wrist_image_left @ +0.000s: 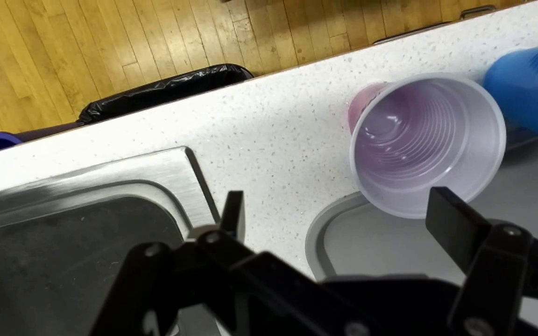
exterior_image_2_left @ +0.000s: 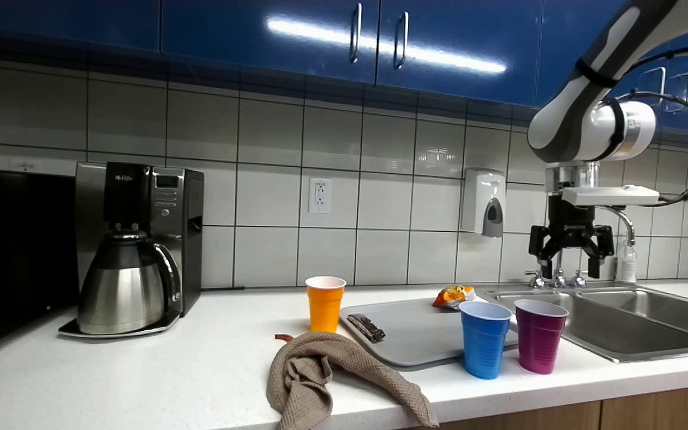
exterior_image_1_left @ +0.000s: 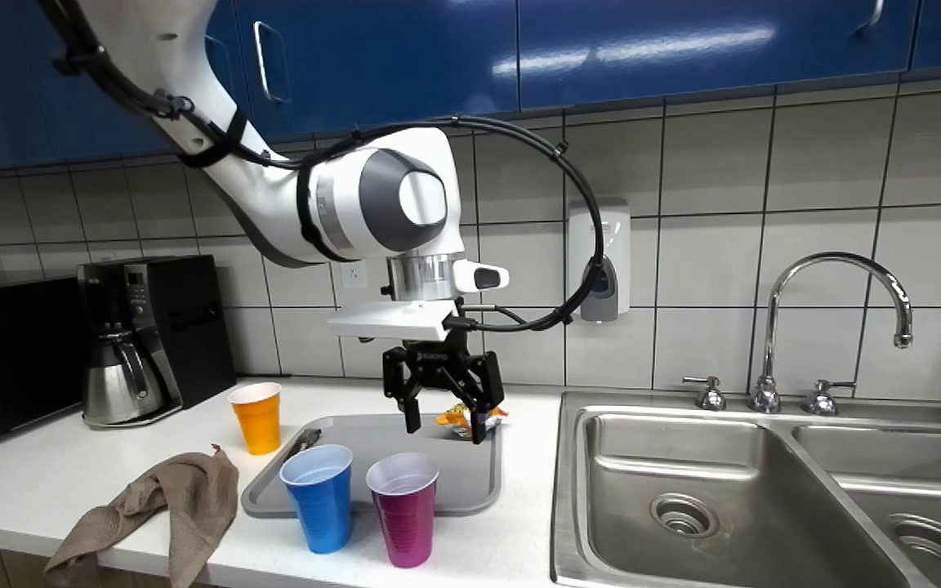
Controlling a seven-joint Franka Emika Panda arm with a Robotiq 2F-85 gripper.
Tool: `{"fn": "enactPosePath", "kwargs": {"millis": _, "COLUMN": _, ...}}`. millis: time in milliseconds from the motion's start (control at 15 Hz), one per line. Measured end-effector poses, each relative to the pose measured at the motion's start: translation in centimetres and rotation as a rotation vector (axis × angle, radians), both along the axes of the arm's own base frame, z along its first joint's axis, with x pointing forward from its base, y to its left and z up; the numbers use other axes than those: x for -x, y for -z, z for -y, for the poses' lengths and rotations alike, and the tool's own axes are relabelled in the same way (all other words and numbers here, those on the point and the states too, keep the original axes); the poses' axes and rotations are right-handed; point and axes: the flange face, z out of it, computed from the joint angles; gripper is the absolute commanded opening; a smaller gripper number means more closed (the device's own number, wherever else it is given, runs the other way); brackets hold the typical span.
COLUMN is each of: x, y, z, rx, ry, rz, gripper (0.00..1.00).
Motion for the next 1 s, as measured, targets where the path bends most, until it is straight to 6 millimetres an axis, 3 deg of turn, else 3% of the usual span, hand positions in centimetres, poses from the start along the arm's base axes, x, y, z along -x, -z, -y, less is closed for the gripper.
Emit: {"fn": "enactPosePath", "kwargs": {"millis": 1000, "x": 1.0, "y": 3.3, "z": -0.6, "rx": 0.005, "ry": -0.012, "rz": 0.025, "gripper": 1.0}}
